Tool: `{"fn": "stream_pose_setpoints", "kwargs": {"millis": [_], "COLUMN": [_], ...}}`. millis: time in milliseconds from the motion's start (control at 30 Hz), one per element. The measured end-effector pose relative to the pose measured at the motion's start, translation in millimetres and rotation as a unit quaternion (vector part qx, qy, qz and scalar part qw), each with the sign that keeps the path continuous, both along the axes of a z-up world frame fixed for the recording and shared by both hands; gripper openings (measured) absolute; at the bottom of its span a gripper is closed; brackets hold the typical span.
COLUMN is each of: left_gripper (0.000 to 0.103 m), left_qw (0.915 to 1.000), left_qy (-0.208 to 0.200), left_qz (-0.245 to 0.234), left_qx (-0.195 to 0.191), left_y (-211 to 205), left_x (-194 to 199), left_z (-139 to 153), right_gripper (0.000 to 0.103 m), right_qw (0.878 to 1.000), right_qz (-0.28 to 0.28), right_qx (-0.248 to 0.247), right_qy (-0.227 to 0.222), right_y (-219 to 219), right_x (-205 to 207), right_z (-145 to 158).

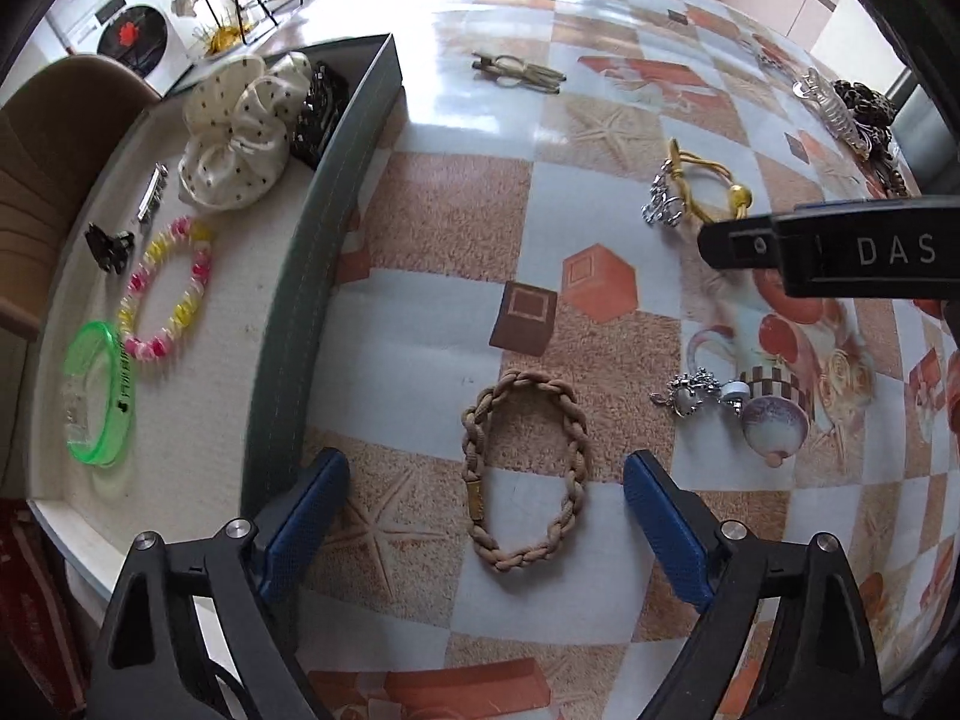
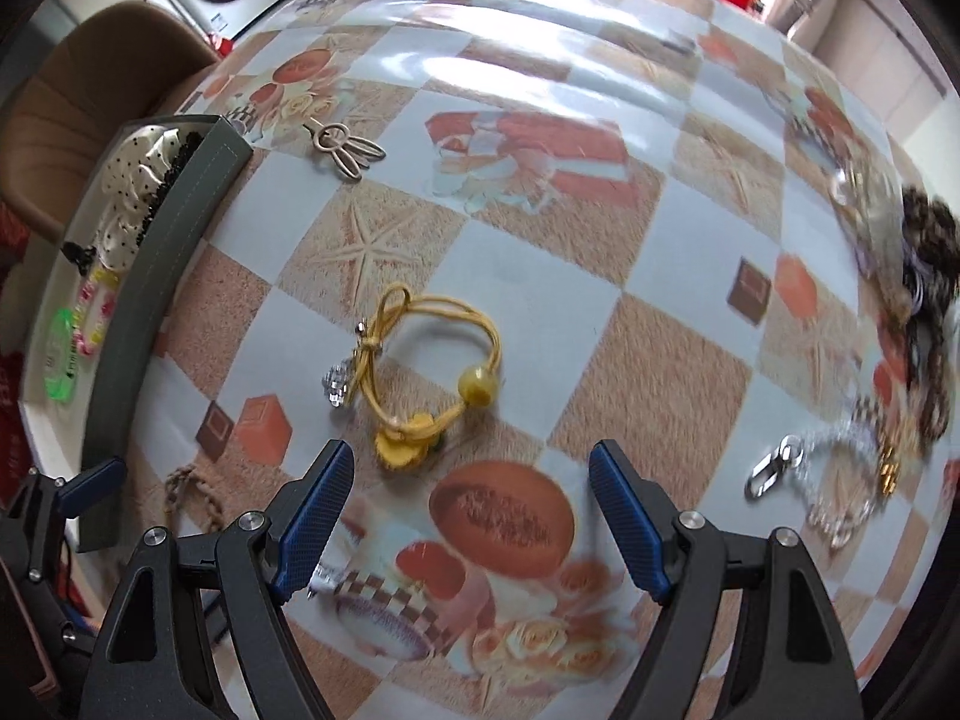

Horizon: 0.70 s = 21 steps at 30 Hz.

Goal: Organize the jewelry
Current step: 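Grasp the tan braided bracelet with the left tool while the right grasps the yellow hair tie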

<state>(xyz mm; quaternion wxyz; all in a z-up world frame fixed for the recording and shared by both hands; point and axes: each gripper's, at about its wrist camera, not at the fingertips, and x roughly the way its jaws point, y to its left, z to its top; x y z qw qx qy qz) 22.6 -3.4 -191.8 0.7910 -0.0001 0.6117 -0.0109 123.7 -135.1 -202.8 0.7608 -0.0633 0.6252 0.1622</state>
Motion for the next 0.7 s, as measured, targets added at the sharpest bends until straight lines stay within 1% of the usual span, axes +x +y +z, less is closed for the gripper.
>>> {"fn": "stream_pose_setpoints", "kwargs": {"millis": [200,333,433,467,500,533,567,633,700], "left_gripper": [0.094,0.086,0.085,0.083,0.082,0.078,0.074,0.071,0.066], "left_qw": [1.0000,0.9999,0.9998,0.9998,0.9997,0.9997,0.9996,0.9995,0.9995], "left_qy": [-0.004,-0.009,-0.008,-0.008,-0.009,-0.010,-0.011,-0.010,-0.010], "left_qz": [-0.006,-0.013,-0.019,-0.020,-0.020,-0.022,-0.024,-0.028,-0.030], "left_qx": [-0.005,-0.007,-0.007,-0.007,-0.008,-0.008,-0.009,-0.010,-0.010], "left_y": [-0.1,-5.5,-14.0,-14.5,-14.5,-14.5,-16.2,-16.2,-16.2], "left_x": [0.3,0.1,2.5,3.0,3.3,2.8,2.5,3.2,2.9], "left_z": [0.1,3.2,4.1,3.9,3.6,4.2,5.6,6.9,8.2], "right_gripper": [0.083,0.083,0.082,0.081,0.079,0.074,0.072,0.059,0.052], "right_qw": [0.999,0.999,0.999,0.998,0.998,0.998,0.998,0.998,0.998], "right_qz": [0.023,0.027,0.028,0.026,0.024,0.024,0.023,0.021,0.020], "right_qx": [-0.027,-0.031,-0.031,-0.034,-0.032,-0.032,-0.031,-0.029,-0.027], "right_qy": [-0.026,-0.033,-0.035,-0.036,-0.037,-0.040,-0.041,-0.045,-0.045], "right_y": [14.6,20.6,28.9,29.6,29.1,29.1,26.3,24.6,22.6], "right_x": [9.9,14.6,16.9,17.3,17.8,17.9,16.5,17.4,16.9], "right_z": [-2.8,-4.9,-8.0,-7.2,-6.7,-5.7,-3.5,-0.8,0.6]}}
